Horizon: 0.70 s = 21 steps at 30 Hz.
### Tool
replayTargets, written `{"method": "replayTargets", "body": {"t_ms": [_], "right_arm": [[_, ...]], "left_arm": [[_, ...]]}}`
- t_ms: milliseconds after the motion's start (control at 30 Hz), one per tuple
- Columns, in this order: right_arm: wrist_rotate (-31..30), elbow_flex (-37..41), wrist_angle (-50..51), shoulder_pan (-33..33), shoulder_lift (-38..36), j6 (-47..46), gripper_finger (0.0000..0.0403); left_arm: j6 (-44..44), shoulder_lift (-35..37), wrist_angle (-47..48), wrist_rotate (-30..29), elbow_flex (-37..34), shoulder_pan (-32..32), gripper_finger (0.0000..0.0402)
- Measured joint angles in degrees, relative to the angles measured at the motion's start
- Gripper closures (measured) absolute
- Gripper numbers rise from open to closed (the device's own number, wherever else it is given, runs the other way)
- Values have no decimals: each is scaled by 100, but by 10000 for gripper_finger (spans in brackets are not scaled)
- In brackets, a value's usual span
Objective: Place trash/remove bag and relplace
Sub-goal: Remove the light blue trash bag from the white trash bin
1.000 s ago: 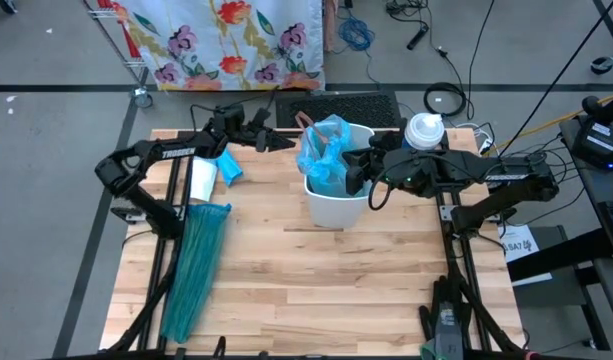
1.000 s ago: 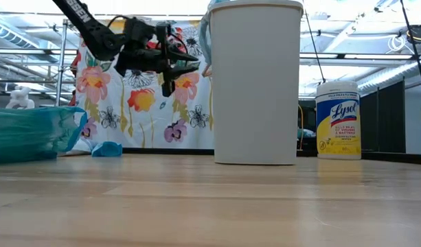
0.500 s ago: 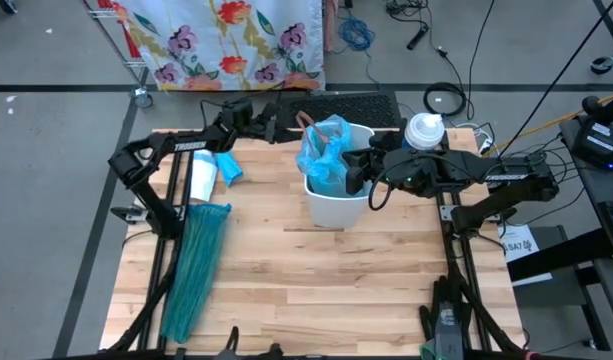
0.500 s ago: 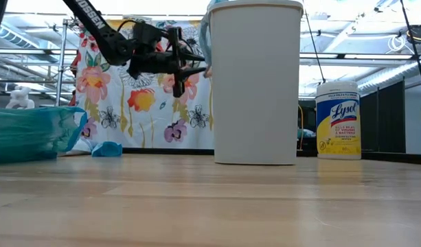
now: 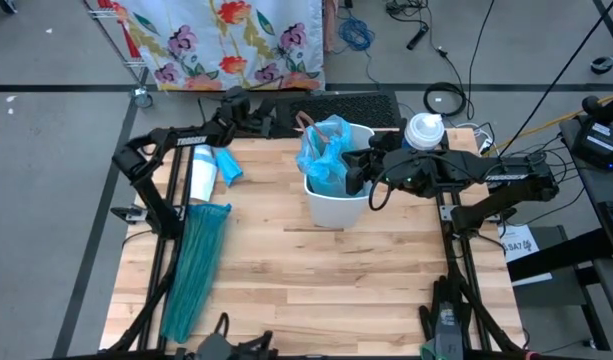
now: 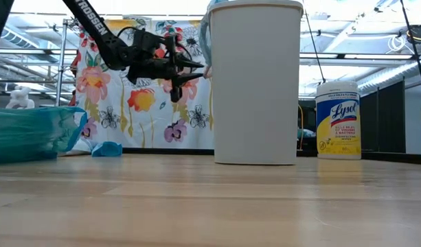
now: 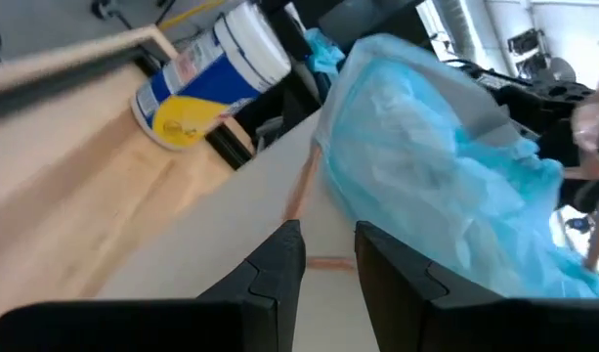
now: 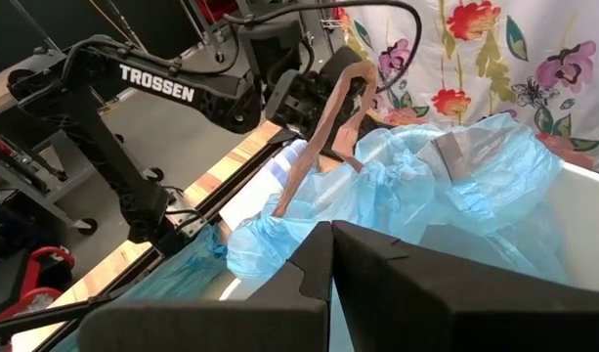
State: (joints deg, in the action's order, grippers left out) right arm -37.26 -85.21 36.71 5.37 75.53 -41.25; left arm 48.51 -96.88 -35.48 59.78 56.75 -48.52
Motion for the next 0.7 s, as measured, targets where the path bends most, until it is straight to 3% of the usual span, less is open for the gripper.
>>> {"method": "replayTargets", "body": {"t_ms": [233, 500, 700], "right_arm": [[-2, 0, 2, 0, 0, -3, 403], [4, 0, 7, 0, 0, -7, 403], [3, 0, 4, 0, 0, -13, 403]], "left_arm": [[-1566, 35, 24, 478, 0, -150, 302], [-3937, 304, 97, 315, 0, -20, 302], [-5016, 337, 1067, -5, 0, -47, 302]]}}
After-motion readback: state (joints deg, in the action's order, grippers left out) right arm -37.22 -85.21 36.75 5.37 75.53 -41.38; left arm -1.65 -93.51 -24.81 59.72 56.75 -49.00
